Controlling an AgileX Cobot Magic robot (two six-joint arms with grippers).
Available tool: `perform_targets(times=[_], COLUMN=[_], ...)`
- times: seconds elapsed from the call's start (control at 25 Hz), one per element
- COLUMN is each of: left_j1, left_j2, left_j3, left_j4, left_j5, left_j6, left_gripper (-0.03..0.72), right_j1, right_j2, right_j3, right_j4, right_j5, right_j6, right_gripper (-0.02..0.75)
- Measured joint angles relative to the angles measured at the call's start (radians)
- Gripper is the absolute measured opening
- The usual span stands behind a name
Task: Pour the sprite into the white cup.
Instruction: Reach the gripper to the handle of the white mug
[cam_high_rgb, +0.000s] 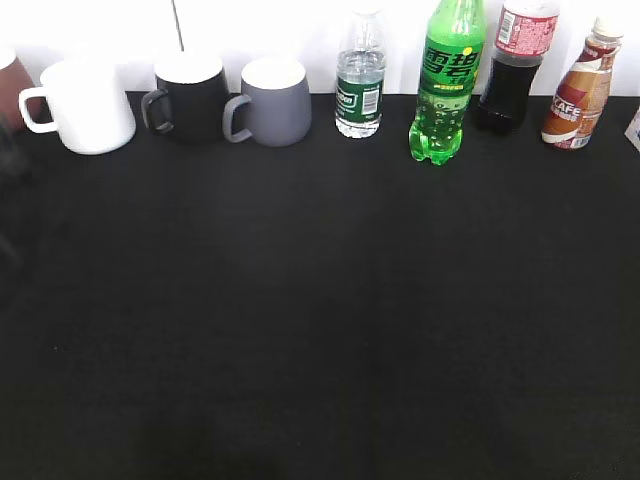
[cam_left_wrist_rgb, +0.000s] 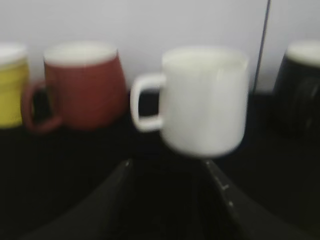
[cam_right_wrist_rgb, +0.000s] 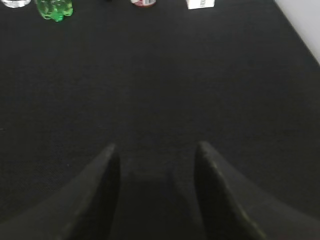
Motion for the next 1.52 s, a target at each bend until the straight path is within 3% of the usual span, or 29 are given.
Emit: perform_targets(times=[0.28, 0.64, 1.52], left_j1=[0.002, 0.077, 0.080], left_j2=[0.198, 0.299, 0.510], left_j3=[-0.200, -0.355, -0.602], left_j4=[-0.020, 0.021, 0.048], left_j5=[-0.008, -0.011, -0.030], left_j6=[0.006, 0.035, 0.035], left_gripper=[0.312, 0.309, 0.309], right_j1=[0.000, 0.000, 0.000], right_j2=[0.000, 0.000, 0.000], right_j3=[0.000, 0.000, 0.000], right_j4=[0.003, 0.057, 0.057], right_j5=[0.000, 0.001, 0.004], right_j6=[0.000, 0.000, 0.000], right_gripper=[0.369, 0.369, 0.369])
